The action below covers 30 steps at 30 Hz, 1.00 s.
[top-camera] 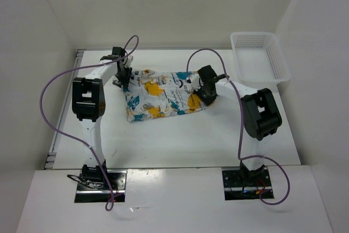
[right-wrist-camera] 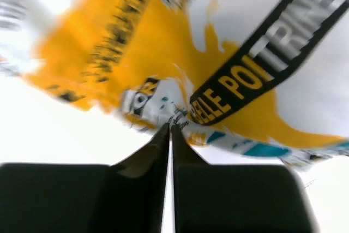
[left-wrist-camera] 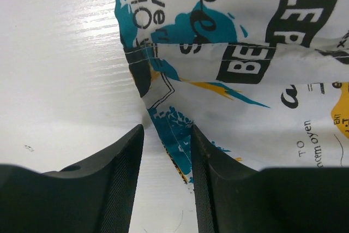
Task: Fold and stack the shorts
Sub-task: Fold the shorts
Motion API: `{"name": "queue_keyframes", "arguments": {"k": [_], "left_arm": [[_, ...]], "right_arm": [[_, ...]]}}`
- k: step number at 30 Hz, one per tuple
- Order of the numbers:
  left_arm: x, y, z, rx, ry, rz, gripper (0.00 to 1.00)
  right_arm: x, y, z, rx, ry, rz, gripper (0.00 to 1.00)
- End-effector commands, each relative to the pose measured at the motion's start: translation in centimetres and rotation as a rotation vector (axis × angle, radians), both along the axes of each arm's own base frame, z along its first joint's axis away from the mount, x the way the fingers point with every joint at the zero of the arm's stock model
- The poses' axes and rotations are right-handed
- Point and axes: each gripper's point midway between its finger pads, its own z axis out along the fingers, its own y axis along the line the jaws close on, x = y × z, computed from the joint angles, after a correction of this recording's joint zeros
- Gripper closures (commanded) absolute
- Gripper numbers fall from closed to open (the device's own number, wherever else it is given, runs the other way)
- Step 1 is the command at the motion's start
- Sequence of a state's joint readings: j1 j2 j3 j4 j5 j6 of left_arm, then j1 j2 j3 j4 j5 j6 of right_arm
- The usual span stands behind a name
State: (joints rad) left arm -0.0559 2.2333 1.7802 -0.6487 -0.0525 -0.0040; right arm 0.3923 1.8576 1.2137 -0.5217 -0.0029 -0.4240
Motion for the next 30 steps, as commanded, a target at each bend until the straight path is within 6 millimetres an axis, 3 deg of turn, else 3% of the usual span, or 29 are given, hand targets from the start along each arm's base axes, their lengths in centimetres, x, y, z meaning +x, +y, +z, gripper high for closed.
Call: {"name": "queue_keyframes", "arguments": {"k": [1, 2, 3, 4, 5, 7, 9, 11, 12, 14, 15, 17, 20, 23, 24, 27, 30], "left_arm": [[0.1, -0.9, 0.5, 0.003, -0.011, -0.022, 0.53], [0.2, -0.9, 1.1, 0.003, -0.025, -0.022, 0.53], [0.3, -0.9, 1.7, 0.002, -0.036, -0.022, 0.53], [0.1, -0.9, 1.6, 0.002, -0.027, -0.022, 0.53], [0.1, -0.9, 2.0, 0.002, -0.036, -0.022, 0.53], [0.1, -1.3, 2.7, 0.001, -0.043, -0.031, 0.53], [0.3, -1.4, 3.3, 0.001, -0.045, -0.031, 0.51], [0.4, -1.4, 4.2, 0.000, -0.059, -0.031, 0.51], [0.3, -1.9, 4.9, 0.000, -0.062, -0.042, 0.51], [0.5, -1.9, 6.2, -0.001, -0.074, -0.042, 0.51], [0.5, -2.5, 7.0, -0.003, -0.086, -0.054, 0.51], [0.5, -3.0, 8.3, -0.005, -0.102, -0.063, 0.51], [0.1, -4.3, 9.6, -0.023, -0.112, -0.092, 0.50], [-0.2, -7.2, 10.8, -0.062, -0.129, -0.154, 0.49], [-0.5, -9.0, 10.8, -0.087, -0.125, -0.195, 0.49], [-1.1, -11.2, 9.5, -0.094, -0.090, -0.240, 0.49], [-1.3, -11.8, 8.2, -0.099, -0.055, -0.252, 0.49]], "right_arm": [[2.0, 3.4, 7.4, 0.170, -0.067, 0.074, 0.89], [3.0, 5.5, 11.1, 0.273, -0.115, 0.115, 0.80], [3.2, 6.4, 12.9, 0.327, -0.130, 0.128, 0.71], [3.6, 6.9, 14.1, 0.370, -0.141, 0.123, 0.65], [4.8, 7.4, 16.2, 0.440, -0.178, 0.086, 0.50], [6.3, 7.0, 18.0, 0.485, -0.226, 0.017, 0.45], [8.7, 5.1, 16.8, 0.475, -0.243, -0.111, 0.39], [10.7, 2.7, 15.3, 0.422, -0.274, -0.223, 0.22], [11.5, 1.2, 13.0, 0.357, -0.259, -0.277, 0.21], [13.3, -1.5, 11.2, 0.323, -0.268, -0.363, 0.20], [13.7, -2.3, 9.2, 0.306, -0.236, -0.384, 0.20], [14.3, -3.4, 8.4, 0.303, -0.225, -0.418, 0.20], [14.5, -3.2, 7.2, 0.324, -0.190, -0.384, 0.11], [14.1, -3.2, 5.4, 0.343, -0.140, -0.396, 0.08], [14.1, -3.2, 5.0, 0.339, -0.131, -0.398, 0.08], [14.1, -3.1, 3.0, 0.331, -0.095, -0.412, 0.08], [14.1, -3.3, 1.3, 0.322, -0.070, -0.457, 0.12]]}}
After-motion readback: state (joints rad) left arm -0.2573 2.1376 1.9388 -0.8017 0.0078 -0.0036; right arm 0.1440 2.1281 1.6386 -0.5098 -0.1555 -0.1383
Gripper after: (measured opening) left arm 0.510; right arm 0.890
